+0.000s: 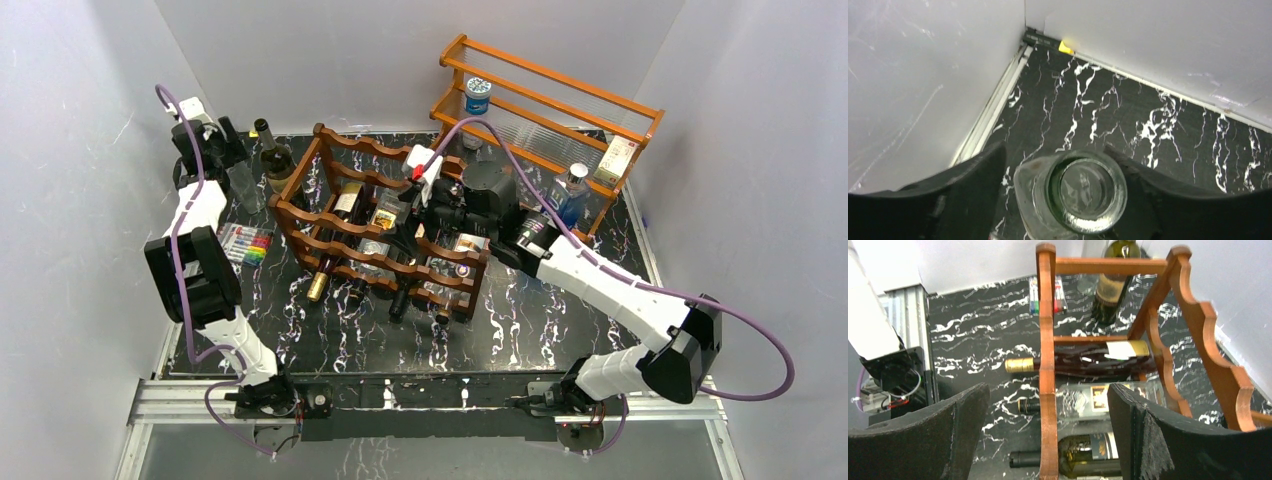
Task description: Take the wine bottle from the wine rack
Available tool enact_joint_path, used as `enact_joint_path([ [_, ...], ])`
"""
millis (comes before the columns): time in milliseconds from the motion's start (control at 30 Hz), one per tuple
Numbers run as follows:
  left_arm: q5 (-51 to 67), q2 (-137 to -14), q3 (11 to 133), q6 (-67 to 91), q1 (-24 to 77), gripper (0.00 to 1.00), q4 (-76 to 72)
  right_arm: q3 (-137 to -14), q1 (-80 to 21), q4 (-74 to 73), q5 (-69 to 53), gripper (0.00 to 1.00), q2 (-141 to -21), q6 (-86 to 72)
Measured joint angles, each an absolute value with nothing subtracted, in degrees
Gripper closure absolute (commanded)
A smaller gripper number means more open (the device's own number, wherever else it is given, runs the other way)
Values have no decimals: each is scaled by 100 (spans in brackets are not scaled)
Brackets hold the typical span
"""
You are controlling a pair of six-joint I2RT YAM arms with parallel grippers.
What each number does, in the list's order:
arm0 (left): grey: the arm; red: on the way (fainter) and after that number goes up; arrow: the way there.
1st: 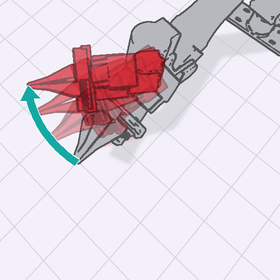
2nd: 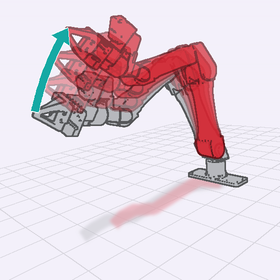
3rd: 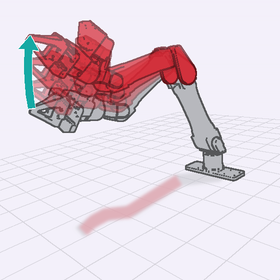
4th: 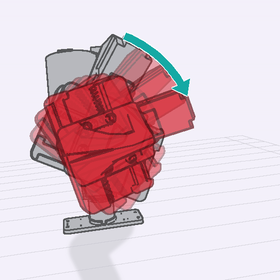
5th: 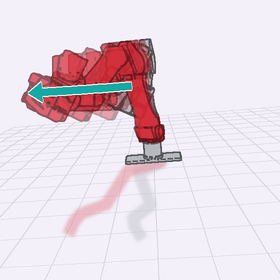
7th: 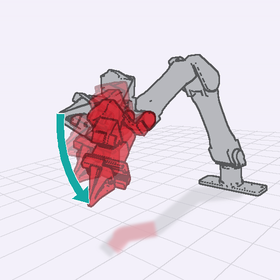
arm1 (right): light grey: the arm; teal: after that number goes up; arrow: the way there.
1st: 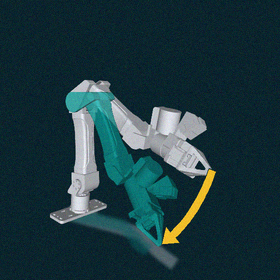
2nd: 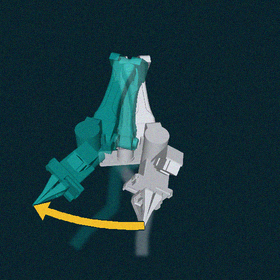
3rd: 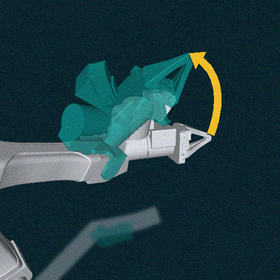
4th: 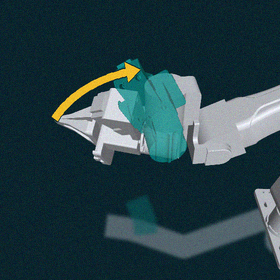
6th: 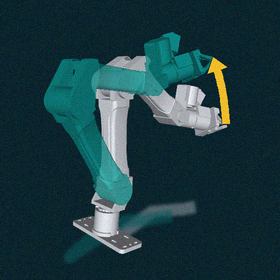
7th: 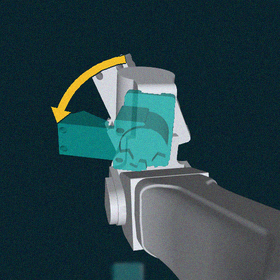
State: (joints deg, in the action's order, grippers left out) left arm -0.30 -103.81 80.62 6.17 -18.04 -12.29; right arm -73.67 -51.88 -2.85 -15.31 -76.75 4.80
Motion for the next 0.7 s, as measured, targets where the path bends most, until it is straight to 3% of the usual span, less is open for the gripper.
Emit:
enact_joint_path([
  [33, -14, -10374, 8064, 655, -1804, 21, -1166, -7376, -5188, -375, -1505, 2, -7695, 491],
  [133, 56, -10307, 8064, 790, -1804, 2, -834, -7424, -5190, -714, -1424, 2, -7706, 596],
  [433, 305, -9268, 8049, 1227, -1804, 2, 390, -8128, -5365, -2130, -1081, 3, -7835, 1131],
  [700, 714, -7017, 7330, 1975, -1806, 2, 1118, -8272, -5417, -3194, -373, 13, -7918, 1500],
])
